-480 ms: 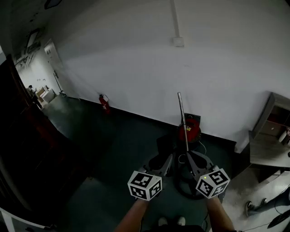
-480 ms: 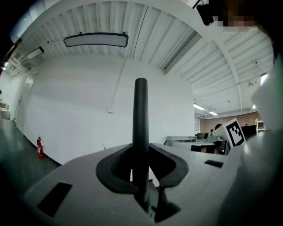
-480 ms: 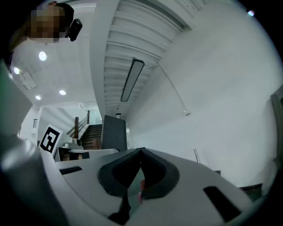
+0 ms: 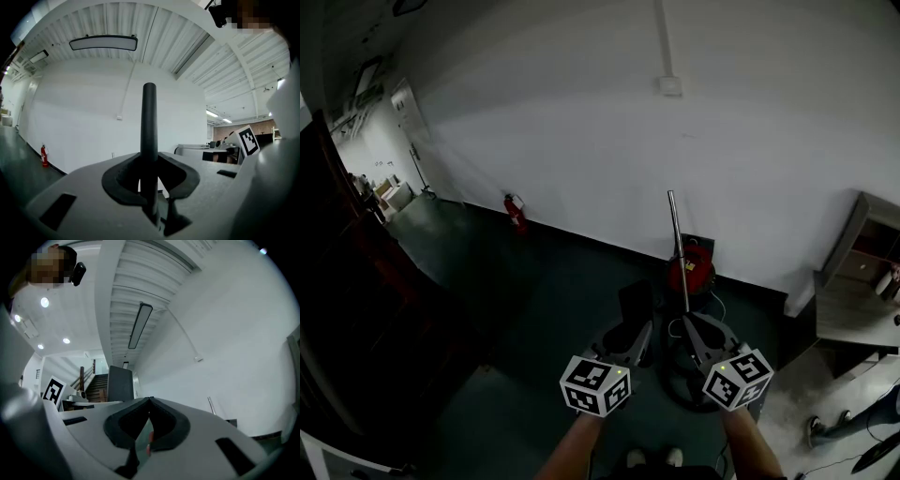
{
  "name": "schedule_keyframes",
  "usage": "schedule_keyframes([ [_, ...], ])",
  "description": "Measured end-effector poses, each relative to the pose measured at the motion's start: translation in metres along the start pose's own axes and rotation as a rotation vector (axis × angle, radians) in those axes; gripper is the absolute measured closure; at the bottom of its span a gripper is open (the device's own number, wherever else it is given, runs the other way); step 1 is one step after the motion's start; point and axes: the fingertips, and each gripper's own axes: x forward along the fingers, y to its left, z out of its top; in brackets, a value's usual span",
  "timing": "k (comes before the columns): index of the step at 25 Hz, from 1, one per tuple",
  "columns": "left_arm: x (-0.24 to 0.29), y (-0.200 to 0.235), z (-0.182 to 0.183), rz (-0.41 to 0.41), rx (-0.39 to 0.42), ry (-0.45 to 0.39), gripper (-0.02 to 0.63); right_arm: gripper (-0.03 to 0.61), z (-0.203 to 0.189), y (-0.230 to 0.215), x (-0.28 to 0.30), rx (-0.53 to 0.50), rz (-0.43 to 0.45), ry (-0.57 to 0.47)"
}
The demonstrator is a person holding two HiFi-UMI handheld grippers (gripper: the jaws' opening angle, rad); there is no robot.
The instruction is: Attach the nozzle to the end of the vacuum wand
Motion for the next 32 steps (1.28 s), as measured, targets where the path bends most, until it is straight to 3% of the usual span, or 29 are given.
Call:
schedule_keyframes([
  [22,-0.018,0.058,-0.013,-0.025,-0.030,0.024,0.528,0.561,-0.026,0.015,0.035,0.024,-0.072,0.011],
  [32,0.011,0.087,-0.020,-0.029,-0.048,0.043,0.528,0.561,-0.036,-0.013,0.065,0.040,-0.093,0.029],
])
